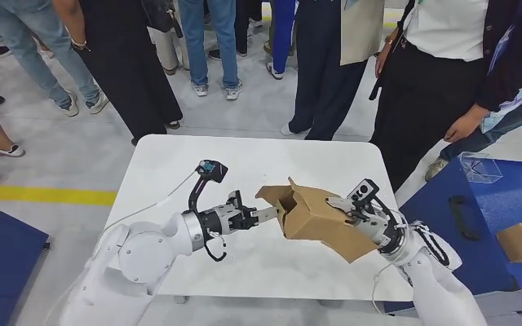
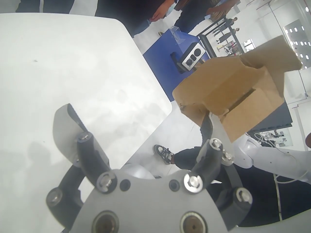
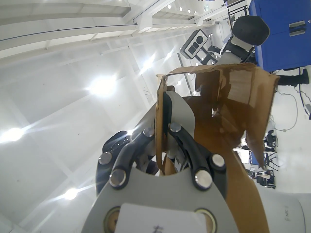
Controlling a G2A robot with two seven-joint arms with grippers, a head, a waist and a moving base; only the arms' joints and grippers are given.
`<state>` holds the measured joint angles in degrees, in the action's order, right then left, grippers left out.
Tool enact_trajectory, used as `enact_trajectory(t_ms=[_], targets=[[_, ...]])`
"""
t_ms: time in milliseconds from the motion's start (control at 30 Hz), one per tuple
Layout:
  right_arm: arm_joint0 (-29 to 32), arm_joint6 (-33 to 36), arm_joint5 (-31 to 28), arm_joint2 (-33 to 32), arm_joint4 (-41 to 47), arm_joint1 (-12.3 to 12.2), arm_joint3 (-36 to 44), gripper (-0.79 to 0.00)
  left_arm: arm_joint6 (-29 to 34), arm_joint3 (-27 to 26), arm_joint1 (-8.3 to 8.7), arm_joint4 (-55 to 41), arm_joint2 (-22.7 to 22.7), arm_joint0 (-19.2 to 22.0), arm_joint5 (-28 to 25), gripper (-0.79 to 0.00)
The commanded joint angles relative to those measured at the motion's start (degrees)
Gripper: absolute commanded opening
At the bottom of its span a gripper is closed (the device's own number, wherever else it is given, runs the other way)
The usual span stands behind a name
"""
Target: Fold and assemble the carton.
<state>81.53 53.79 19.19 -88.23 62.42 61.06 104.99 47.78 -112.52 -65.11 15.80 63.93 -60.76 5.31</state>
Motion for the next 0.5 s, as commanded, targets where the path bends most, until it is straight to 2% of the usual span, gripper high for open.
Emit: enact_trajectory(t_ms=[0,167,267,467], targets=[[0.0,0.3,-0.5,0.0,-1.2,-0.1,0.3,-0.785,0.7,0.6,-0.14,0.7,-1.2,1.0,0.6,0.000],[0.2,0.8,-2.7,-0.1,-4.2,-0.2,0.9,-0.785,0.8,2.0,-0.51,1.1,-2.9,2.7,2.1,0.000],[0.4,0.3,-6.1,-0.4,-7.1,-0.2,1.3,-0.785,0.9,2.4,-0.57,0.9,-2.9,3.0,2.6,0.000],[0.4,-2.3,-15.5,-1.7,-14.4,-0.2,0.8,-0.785,0.2,-0.6,-0.03,0.7,0.7,1.2,3.0,0.000]])
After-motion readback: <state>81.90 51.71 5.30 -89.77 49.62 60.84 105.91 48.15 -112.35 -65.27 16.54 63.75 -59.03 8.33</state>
